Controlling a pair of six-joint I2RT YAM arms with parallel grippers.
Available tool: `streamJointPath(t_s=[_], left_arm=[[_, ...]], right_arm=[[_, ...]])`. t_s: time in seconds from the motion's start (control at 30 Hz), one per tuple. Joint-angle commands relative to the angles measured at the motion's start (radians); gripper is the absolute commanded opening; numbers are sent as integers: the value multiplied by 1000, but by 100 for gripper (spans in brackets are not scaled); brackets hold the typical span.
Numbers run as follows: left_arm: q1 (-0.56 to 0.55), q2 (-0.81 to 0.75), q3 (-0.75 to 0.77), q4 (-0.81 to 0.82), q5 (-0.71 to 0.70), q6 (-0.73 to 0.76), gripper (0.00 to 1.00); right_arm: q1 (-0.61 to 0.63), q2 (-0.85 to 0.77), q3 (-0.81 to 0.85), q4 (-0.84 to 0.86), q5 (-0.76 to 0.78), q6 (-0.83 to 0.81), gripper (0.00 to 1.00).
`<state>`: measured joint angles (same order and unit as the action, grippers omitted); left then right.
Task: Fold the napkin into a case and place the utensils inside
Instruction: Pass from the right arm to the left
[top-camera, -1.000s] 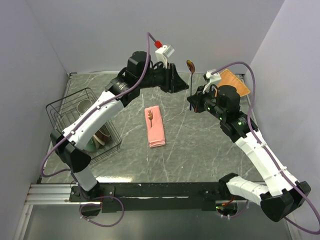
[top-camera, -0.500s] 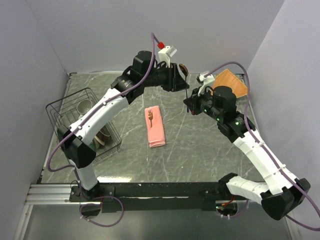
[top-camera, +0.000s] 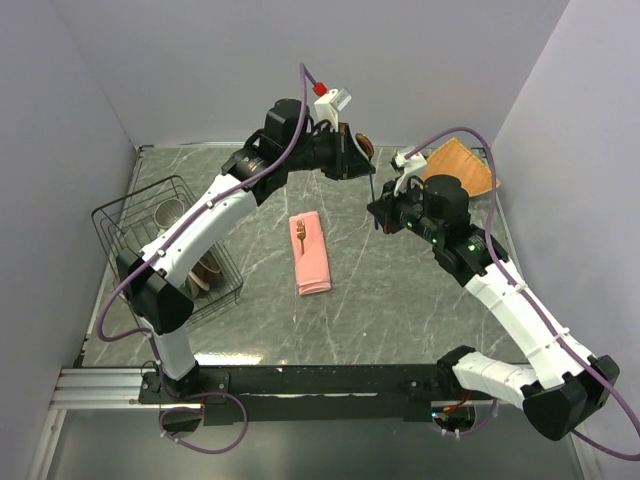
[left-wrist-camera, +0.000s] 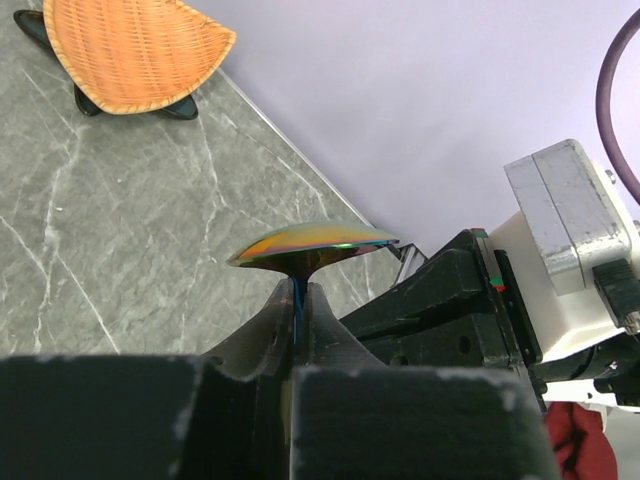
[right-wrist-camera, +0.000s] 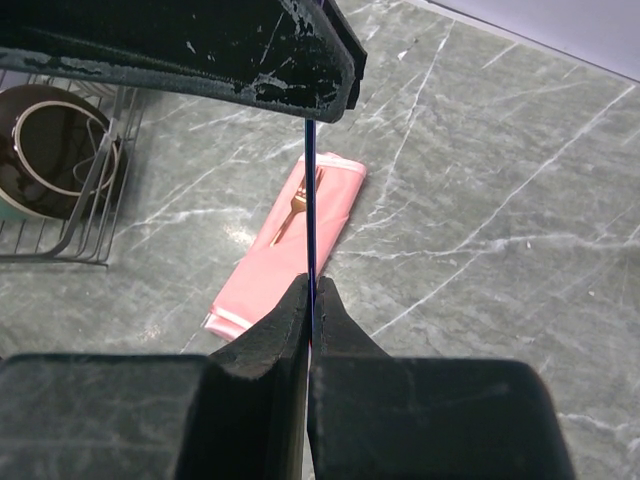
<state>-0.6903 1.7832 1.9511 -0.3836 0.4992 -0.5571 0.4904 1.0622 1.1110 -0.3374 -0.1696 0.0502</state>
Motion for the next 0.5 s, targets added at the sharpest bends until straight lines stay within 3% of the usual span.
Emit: streamJointPath(t_s=[0.0,0.07,0.1,0.17,0.2,0.27,0.4,0.47], left_arm=[[6,-1,48,25,12,-24,1],[9,-1,43,19,9,-24,1],[15,-1,37,11,4,-24,1],[32,11,39,-4,-25,-27,1],[55,21,51,-27,-39,-29,1],[83,66,84,-70,-80,-1,1],[172,208,253,-242,-100,43,1],[195,255,267,-281,-100,48,1]], right_arm=[[8,-22,3,21,-16,-15,0],[8,-11,18,2,-33,-15,26],[8,-10,23,0,-41,-9,55],[2,-16,21,-6,-30,-3,75],[-3,-25,20,-11,-28,-3,92],[-19,-33,15,-37,-34,-9,100],[-62,-47,3,-84,-41,-18,100],[-91,-45,7,-109,-42,-19,100]])
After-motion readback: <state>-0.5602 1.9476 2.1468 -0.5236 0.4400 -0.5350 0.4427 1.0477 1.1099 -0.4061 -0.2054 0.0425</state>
